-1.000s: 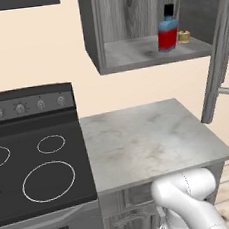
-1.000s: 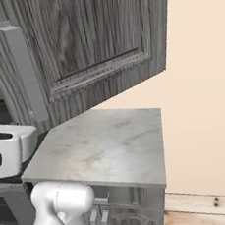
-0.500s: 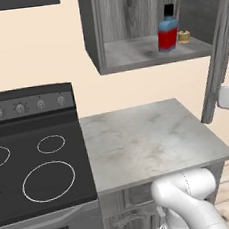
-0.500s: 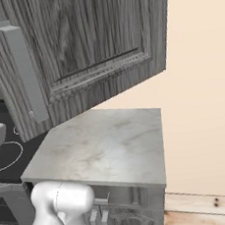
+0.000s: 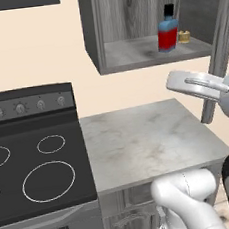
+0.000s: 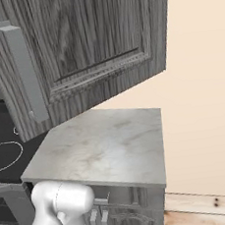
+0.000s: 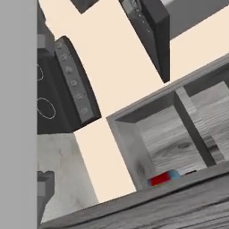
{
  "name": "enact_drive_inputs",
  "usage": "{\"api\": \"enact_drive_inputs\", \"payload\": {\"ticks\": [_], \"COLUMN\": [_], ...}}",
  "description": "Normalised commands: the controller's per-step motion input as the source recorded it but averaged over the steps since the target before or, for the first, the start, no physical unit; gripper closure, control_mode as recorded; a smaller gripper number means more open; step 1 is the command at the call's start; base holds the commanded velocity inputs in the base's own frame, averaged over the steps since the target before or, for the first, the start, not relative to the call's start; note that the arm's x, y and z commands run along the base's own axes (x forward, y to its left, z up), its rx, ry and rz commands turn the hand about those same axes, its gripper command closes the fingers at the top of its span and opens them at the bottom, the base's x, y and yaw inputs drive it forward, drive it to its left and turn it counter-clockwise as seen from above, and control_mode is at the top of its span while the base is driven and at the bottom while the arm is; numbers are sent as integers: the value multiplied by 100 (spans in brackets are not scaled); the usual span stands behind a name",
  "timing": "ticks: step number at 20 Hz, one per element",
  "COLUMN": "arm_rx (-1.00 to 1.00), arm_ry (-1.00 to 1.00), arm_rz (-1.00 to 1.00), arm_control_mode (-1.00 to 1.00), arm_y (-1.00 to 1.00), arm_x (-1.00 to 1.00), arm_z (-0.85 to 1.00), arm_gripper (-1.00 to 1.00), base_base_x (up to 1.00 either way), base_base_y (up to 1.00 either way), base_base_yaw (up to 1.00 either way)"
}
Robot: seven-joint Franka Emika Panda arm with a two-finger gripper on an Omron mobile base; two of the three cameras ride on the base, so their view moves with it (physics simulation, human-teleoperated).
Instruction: Get the candle and the liquor from the cabinet and move them to the dining counter.
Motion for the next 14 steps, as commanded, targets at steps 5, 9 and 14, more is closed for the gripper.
{"api": "enact_drive_inputs", "payload": {"ticks": [5, 9, 14], "arm_rx": [8, 11, 19], "arm_ry": [0, 1, 2], "arm_rz": [-35, -36, -18], "arm_control_mode": [-100, -100, -100], "arm_y": [37, 30, 9], "arm_x": [53, 43, 37], "arm_z": [-2, 0, -3], "arm_gripper": [-100, -100, -100], "base_base_x": [0, 0, 0], "base_base_y": [0, 0, 0], "base_base_yaw": [0, 0, 0]}}
